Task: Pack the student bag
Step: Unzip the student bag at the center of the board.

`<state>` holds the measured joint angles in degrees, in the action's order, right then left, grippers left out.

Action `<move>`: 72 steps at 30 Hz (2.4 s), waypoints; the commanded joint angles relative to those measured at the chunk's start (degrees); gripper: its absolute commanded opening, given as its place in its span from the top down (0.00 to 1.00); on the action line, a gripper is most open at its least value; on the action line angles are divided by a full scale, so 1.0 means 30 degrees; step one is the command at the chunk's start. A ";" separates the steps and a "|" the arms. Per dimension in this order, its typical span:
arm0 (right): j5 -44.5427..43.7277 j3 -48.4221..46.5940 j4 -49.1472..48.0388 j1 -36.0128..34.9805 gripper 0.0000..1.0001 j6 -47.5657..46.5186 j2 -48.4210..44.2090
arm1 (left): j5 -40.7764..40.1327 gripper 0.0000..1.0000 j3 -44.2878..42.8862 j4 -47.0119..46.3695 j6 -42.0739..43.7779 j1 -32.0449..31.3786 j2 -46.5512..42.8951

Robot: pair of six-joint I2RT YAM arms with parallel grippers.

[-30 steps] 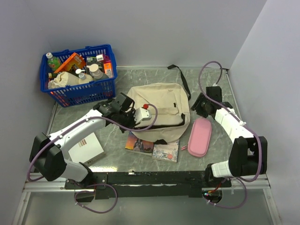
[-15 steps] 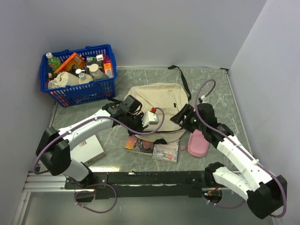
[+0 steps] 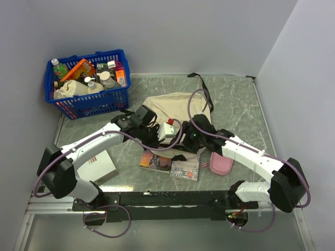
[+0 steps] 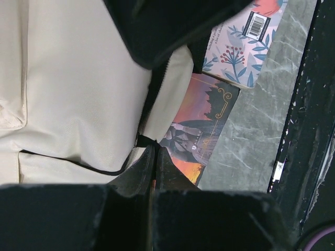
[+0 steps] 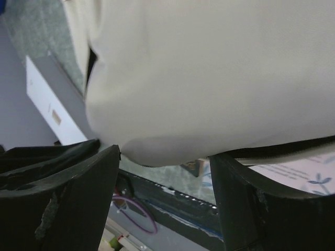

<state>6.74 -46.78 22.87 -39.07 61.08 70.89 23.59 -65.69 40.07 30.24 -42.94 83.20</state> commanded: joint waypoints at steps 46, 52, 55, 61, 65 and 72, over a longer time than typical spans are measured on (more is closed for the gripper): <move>-0.3997 -0.0490 -0.0243 -0.1537 0.56 0.2023 0.1568 | 0.0397 0.99 -0.0223 -0.0468 0.0203 -0.0277 -0.1190; -0.5966 -0.0313 0.0926 -0.1479 0.93 0.1701 -0.0192 | 0.0106 0.99 0.0187 -0.0614 0.0437 -0.0277 -0.1277; -0.6729 -0.0167 0.1456 -0.1450 1.00 0.1555 -0.0865 | -0.0449 0.99 0.0538 -0.0643 0.0642 -0.0277 -0.1541; -0.7578 0.0741 0.2043 -0.1186 1.00 0.1174 -0.2447 | -0.1739 0.99 0.1915 -0.1140 0.1141 0.0889 -0.2010; -0.7843 0.1266 0.2571 -0.1215 1.00 0.0852 -0.3355 | -0.2559 0.99 0.3259 -0.1901 0.1316 0.2619 -0.2010; -0.7462 0.2323 0.2658 -0.1537 1.00 0.0295 -0.4207 | -0.2943 0.99 0.4583 -0.3894 0.2078 0.5726 -0.1455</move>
<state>-9.30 -42.11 23.99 -44.03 64.38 61.39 22.90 -53.47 27.40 33.52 -31.92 78.48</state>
